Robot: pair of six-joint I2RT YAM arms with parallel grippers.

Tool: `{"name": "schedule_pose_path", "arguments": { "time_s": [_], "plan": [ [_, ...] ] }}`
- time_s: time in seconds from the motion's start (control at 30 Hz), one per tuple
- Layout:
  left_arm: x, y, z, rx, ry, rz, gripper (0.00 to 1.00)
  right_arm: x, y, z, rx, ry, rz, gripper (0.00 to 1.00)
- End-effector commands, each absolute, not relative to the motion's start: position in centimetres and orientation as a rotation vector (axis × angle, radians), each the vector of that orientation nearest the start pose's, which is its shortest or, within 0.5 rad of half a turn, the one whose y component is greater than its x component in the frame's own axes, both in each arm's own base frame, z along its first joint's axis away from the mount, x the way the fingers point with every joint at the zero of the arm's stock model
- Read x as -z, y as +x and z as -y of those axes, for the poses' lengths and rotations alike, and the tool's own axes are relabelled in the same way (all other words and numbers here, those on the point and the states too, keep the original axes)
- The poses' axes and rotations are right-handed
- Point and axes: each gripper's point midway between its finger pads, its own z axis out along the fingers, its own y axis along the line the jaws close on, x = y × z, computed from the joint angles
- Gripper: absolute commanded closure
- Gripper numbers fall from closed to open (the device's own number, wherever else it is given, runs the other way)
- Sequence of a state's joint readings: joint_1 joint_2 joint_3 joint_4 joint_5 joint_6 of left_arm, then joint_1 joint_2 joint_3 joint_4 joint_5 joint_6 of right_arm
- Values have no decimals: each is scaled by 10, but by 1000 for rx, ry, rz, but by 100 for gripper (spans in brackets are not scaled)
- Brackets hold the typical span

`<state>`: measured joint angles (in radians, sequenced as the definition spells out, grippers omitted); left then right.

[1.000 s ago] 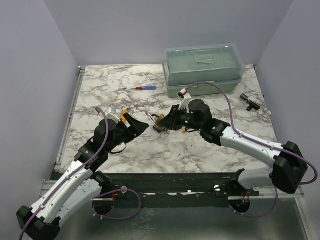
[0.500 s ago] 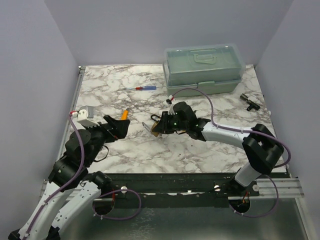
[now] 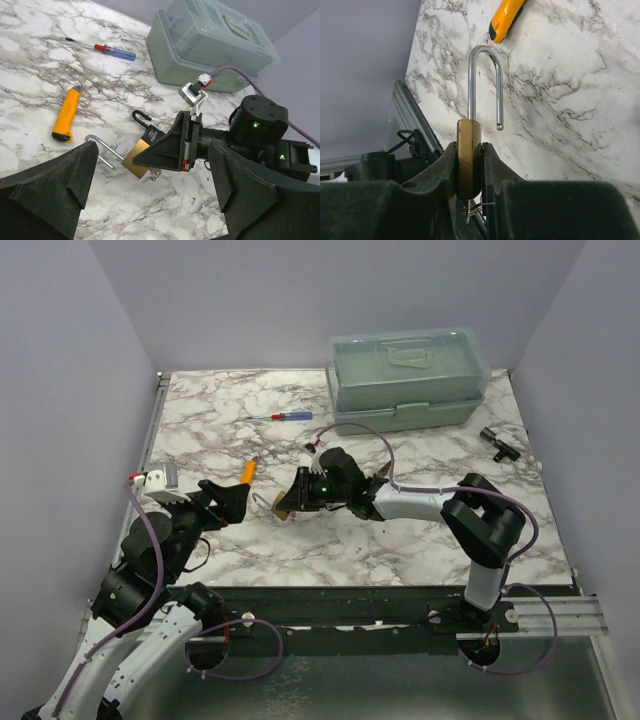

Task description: Unlock with the key

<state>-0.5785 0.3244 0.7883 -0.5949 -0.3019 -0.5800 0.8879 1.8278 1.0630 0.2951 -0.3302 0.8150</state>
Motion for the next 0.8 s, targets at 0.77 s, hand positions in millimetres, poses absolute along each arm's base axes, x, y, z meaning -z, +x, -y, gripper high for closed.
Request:
{"name": "schedule_pose_path", "arguments": {
  "time_s": [0.77],
  "plan": [
    [-288,188,79,553,-230,-1717,1,-45,260,-453,-1317,-85,-2415,100]
  ]
}}
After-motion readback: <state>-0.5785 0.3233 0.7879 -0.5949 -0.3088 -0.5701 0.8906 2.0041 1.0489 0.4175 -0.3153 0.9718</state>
